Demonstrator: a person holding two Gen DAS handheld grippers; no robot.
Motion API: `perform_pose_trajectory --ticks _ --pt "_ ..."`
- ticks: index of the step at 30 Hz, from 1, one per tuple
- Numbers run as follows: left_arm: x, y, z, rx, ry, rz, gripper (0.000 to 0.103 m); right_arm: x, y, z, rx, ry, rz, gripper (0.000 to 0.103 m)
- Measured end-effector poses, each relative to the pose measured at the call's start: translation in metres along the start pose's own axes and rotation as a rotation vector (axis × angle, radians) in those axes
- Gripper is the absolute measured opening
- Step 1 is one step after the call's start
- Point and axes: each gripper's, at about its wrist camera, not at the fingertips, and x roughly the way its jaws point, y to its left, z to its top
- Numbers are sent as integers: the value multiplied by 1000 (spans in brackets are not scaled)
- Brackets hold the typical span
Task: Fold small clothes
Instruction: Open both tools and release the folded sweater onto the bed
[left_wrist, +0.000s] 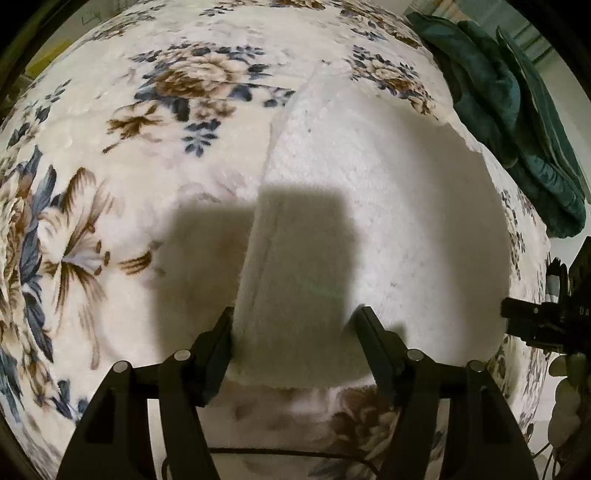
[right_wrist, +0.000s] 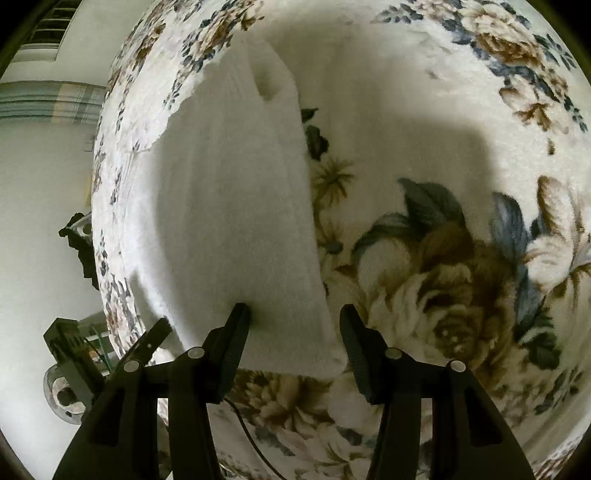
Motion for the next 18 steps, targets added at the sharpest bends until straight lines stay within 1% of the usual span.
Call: perform_pose_trajectory --ticks 10,12,13,14,15,16,17,18 --pt "0 -3 1 7 -5 14 63 3 -2 -4 -8 13 10 53" --pt "0 -3 1 7 -7 2 63 5 -2 -4 -7 15 11 53" --pt "0 -3 0 -1 -16 -20 61 6 -2 -4 -6 18 15 53" --pt "-2 -1 -1 -11 -24 -43 58 6 -1 -4 -9 21 17 53" --pt "-4 1 0 -32 -37 -85 47 6 1 -4 -17 15 24 42" --pt "-5 4 0 -55 -38 -116 15 5 3 -5 -32 8 26 34" --pt "-6 6 0 -71 -34 -137 15 4 6 -5 -42 -1 13 22" --pt "-11 7 -1 -87 -49 -161 15 1 8 -6 -50 -18 0 12"
